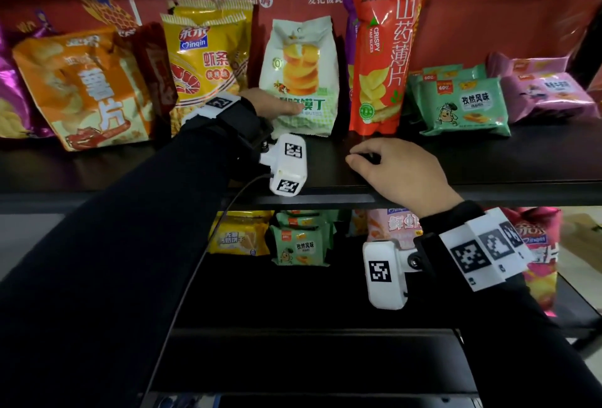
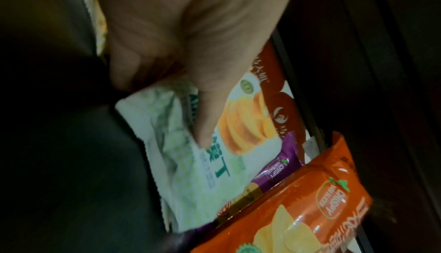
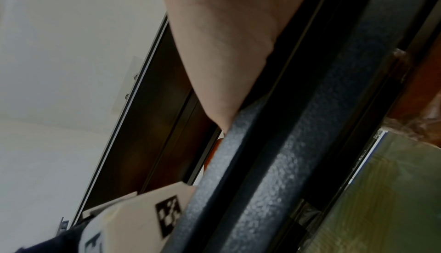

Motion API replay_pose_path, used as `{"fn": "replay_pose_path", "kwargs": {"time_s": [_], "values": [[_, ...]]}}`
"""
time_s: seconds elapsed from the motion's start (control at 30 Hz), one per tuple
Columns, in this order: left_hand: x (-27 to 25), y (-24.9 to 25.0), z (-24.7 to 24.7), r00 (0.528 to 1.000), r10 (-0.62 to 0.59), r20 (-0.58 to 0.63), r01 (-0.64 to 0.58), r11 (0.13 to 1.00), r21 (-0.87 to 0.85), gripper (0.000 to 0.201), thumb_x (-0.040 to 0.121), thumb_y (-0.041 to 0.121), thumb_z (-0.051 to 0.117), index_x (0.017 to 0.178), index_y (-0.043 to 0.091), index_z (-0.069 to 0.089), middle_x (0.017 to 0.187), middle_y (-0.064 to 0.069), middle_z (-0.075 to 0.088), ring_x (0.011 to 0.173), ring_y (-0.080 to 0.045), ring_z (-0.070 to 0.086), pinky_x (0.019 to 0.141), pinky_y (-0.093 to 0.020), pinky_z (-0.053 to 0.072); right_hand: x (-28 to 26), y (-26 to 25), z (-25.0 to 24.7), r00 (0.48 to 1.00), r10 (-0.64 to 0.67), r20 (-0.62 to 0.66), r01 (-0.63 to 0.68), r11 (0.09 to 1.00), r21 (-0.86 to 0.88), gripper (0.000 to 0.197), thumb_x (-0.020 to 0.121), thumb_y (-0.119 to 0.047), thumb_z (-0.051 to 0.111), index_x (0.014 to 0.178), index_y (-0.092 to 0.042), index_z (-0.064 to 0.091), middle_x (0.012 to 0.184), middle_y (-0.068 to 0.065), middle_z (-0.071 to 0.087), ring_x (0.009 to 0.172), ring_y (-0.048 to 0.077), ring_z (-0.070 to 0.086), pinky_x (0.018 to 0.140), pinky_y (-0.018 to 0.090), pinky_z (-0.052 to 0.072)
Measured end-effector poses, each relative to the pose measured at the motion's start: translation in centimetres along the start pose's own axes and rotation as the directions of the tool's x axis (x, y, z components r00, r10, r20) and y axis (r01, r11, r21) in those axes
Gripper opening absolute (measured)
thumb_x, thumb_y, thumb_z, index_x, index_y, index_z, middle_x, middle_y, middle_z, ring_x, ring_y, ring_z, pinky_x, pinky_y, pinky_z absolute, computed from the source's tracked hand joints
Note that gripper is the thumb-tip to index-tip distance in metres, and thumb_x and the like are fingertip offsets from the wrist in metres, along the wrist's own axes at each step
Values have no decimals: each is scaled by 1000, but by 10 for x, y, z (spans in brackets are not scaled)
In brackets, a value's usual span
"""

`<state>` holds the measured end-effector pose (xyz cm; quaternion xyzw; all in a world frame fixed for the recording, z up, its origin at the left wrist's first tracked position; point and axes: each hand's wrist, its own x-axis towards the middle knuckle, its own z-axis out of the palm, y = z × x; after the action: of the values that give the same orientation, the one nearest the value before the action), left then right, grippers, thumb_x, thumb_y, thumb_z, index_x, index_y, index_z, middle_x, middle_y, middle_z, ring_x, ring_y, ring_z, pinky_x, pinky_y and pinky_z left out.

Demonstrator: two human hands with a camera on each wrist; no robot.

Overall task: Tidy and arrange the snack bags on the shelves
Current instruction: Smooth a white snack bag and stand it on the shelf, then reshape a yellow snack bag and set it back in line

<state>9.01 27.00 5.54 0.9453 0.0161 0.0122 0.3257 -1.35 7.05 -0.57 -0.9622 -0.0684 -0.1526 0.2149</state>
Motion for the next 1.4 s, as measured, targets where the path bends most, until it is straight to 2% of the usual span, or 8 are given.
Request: {"fn": "replay_pose_path", "kwargs": {"time_s": [0.13, 0.3, 0.4, 0.63, 0.8, 1.07, 1.2, 1.4], "values": [[-28, -9, -22, 985, -3, 171, 41, 976, -215, 75, 78, 46, 72, 139, 13, 44, 140, -5, 51, 129, -24, 48, 95, -36, 48, 0, 2, -2, 1000, -25, 1, 25, 999, 31, 36, 94, -49, 47, 122, -31, 61, 127, -8, 61, 116, 16, 54, 90, 34, 46], [-59, -58, -72, 969, 10, -247, -143, 839, -525, 2, 88, 23, 67, 87, 22, 66, 81, 6, 71, 74, -6, 67, 52, -17, 49, 0, -1, 0, 1000, -15, -17, 15, 1000, 4, 33, 93, -52, 45, 116, -35, 62, 121, -6, 63, 109, 20, 57, 74, 31, 41], [-58, -77, -87, 867, -69, -494, -264, 778, -571, 13, 90, 12, 62, 83, 21, 58, 63, 8, 60, 50, -1, 56, 46, -15, 44, 1, -7, 3, 1000, 11, -19, -11, 1000, 0, 30, 94, -47, 48, 115, -32, 63, 122, -2, 62, 110, 23, 56, 78, 34, 44], [-35, -109, -77, 940, -85, -332, -46, 929, -368, 24, 84, 25, 72, 106, 21, 63, 98, -1, 58, 80, -11, 52, 57, -23, 36, 0, -39, 18, 995, 37, -88, -35, 999, 16, 25, 94, -39, 52, 111, -27, 66, 115, 2, 66, 105, 27, 58, 81, 40, 49], [-28, -142, -101, 974, -63, -220, -18, 936, -350, 7, 87, 26, 69, 84, 25, 62, 91, 2, 64, 77, -7, 60, 61, -21, 39, -3, -59, 22, 990, 108, -89, -107, 994, 13, 26, 93, -40, 53, 111, -26, 66, 119, 3, 64, 108, 29, 57, 88, 43, 47], [-14, -202, -152, 976, 36, -215, -84, 972, -220, 23, 86, 31, 69, 95, 10, 69, 85, -3, 66, 77, -12, 60, 75, -22, 46, 0, -99, 40, 977, 186, -107, -187, 982, 2, 29, 93, -43, 53, 112, -25, 65, 119, 6, 63, 110, 31, 55, 91, 47, 46], [-14, -199, -160, 986, 49, -161, -79, 980, -185, 18, 87, 29, 68, 87, 11, 67, 71, 0, 66, 56, -6, 62, 48, -11, 45, 8, -118, 51, 976, 204, -72, -207, 978, -36, 33, 93, -45, 51, 117, -26, 62, 122, 6, 61, 115, 31, 53, 94, 45, 44], [-8, -150, -136, 977, 176, -121, -194, 968, -157, 23, 87, 37, 67, 97, 15, 67, 83, 2, 62, 77, -9, 58, 65, -25, 46, 11, -129, 62, 966, 221, -133, -230, 972, -56, 31, 94, -44, 51, 117, -27, 62, 121, 5, 61, 114, 30, 53, 91, 43, 43]]}}
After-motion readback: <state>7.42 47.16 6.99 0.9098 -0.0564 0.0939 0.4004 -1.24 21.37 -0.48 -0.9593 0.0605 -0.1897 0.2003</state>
